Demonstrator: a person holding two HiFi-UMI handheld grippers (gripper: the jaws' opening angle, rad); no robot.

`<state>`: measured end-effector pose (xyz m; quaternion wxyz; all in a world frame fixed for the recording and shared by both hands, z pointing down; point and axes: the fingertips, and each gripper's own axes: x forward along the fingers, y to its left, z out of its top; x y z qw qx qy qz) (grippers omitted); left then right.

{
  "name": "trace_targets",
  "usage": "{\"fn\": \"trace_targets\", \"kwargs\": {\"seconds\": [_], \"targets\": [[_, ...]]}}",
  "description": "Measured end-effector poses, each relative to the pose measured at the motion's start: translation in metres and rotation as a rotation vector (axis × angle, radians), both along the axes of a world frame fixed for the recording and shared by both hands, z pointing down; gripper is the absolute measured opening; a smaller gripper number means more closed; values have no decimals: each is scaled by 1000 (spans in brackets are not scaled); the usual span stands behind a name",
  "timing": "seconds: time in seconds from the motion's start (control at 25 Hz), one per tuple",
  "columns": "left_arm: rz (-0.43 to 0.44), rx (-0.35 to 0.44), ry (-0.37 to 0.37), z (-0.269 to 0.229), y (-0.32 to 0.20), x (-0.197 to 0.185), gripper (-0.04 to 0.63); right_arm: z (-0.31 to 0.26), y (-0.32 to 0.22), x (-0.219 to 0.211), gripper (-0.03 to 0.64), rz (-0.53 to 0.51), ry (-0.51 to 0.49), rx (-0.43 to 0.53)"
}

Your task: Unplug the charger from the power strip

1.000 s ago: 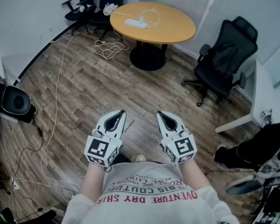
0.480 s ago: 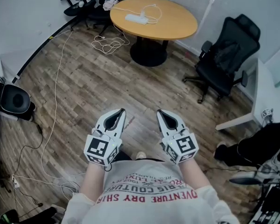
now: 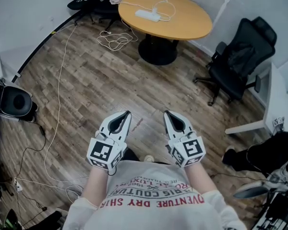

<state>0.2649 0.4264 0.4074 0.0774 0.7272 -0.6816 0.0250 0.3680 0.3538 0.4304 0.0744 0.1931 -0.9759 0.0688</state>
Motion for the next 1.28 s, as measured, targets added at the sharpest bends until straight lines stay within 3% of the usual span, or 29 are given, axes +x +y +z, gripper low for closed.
{"fn": "trace_targets", "kwargs": {"seconds": [0.28,0.72,0.88,1.28], "targets": [[27,0,25,4,-35,-82,34,7,-35,-73,28,60,31,-23],[147,-9,27,-18,-98,-233,34,-5,-98,-204,29,244,61,-92],[196,-24,16,-21,-112,-263,34,-9,-107,-236,29,272,67,-113],[184,-37,32,2,-157,-313,34,19,-152,-294,29,236,118,-148]]}}
